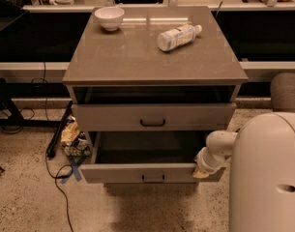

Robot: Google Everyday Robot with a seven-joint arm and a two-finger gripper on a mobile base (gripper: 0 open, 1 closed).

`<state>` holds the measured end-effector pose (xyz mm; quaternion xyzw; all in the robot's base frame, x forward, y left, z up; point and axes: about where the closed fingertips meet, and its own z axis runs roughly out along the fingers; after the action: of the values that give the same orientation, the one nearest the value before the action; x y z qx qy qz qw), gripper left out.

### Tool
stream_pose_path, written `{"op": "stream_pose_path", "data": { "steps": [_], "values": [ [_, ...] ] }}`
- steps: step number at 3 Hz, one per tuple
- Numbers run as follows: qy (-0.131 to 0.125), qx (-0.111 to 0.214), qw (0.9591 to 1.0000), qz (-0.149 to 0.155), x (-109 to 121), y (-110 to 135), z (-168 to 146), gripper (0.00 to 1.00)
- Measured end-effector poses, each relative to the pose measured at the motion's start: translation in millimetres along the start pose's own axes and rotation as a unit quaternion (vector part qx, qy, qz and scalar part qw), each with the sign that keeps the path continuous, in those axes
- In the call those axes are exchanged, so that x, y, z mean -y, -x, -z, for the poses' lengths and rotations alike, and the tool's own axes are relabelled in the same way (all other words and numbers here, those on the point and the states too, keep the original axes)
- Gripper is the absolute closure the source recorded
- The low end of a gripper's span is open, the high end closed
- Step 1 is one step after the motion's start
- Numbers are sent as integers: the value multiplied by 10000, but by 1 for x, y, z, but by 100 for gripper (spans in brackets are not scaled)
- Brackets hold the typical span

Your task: Open middle drawer

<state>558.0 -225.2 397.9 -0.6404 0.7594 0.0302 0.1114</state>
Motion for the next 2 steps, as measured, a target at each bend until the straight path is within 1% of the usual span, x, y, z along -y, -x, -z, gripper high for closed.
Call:
{"op": "stream_pose_path", "data": {
  "steps": [1, 2],
  "values": [
    [1, 0, 10000, 0, 0, 0, 1, 80],
    [15, 0, 10000, 2, -1, 1, 0, 58]
  ]
}}
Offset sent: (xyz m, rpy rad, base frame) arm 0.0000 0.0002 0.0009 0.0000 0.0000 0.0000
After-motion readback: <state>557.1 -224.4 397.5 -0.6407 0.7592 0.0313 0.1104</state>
